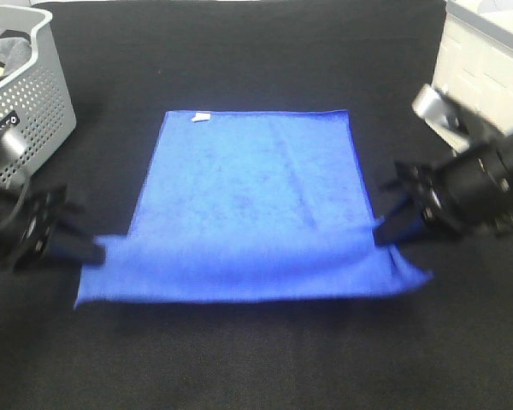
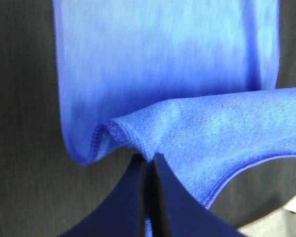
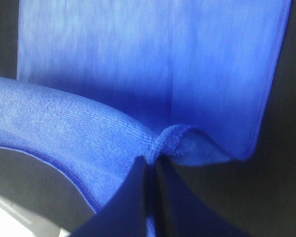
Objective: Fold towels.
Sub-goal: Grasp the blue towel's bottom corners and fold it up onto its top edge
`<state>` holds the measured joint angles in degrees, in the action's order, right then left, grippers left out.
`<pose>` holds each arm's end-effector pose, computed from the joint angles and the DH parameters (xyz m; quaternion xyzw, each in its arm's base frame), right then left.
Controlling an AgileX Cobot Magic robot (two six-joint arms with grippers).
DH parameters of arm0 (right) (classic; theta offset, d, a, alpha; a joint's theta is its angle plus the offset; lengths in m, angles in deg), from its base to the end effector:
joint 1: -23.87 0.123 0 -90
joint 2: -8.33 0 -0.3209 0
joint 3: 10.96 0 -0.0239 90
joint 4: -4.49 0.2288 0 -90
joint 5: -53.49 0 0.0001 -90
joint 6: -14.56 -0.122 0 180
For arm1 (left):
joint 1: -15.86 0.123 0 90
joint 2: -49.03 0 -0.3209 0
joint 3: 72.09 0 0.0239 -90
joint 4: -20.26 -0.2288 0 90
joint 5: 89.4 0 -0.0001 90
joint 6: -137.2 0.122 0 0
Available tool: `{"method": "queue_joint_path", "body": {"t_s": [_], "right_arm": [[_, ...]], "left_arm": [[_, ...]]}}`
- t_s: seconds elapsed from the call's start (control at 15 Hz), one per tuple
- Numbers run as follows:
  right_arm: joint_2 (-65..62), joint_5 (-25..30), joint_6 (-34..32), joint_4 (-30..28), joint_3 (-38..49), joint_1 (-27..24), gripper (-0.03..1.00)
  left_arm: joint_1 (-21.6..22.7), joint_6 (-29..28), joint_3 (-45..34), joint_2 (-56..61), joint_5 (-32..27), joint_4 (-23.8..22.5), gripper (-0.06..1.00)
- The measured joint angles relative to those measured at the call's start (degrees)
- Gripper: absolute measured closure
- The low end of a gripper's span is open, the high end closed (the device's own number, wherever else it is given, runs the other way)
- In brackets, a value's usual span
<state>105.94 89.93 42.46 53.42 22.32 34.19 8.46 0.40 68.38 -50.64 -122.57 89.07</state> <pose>0.2598 0.1029 0.2091 -0.0089 0.9543 0.2626 0.1422 0.2596 -0.0966 0.1887 -0.0562 0.9372 -0.3066 0.1567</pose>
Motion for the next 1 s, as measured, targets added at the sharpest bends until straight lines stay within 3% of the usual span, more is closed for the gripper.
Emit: {"method": "queue_joint_path", "body": {"t_s": [0.2,0.27,0.47,0.6,1.0], "right_arm": [[7.0,0.9,-4.2,-3.7,-12.2,0.0,0.97],[7.0,0.9,-4.2,-3.7,-12.2,0.0,0.97],[16.4,3.7,-8.0,-7.0,-27.3,0.0,0.97],[21.9,4.8,-10.4,-9.5,-35.4,0.0,0.97],[39.2,5.1,-14.7,-18.6,-60.2,0.0,0.97]], "left_arm": [[0.0,-4.6,11.1,-5.3,0.1,-4.6,0.94],[0.0,-4.6,11.1,-5.3,0.1,-4.6,0.94],[0.0,-12.8,24.9,-12.0,0.4,-13.9,0.94],[0.0,-16.3,33.2,-16.7,0.5,-17.6,0.94],[0.0,-17.5,56.0,-33.9,3.7,-18.5,0.94]]}}
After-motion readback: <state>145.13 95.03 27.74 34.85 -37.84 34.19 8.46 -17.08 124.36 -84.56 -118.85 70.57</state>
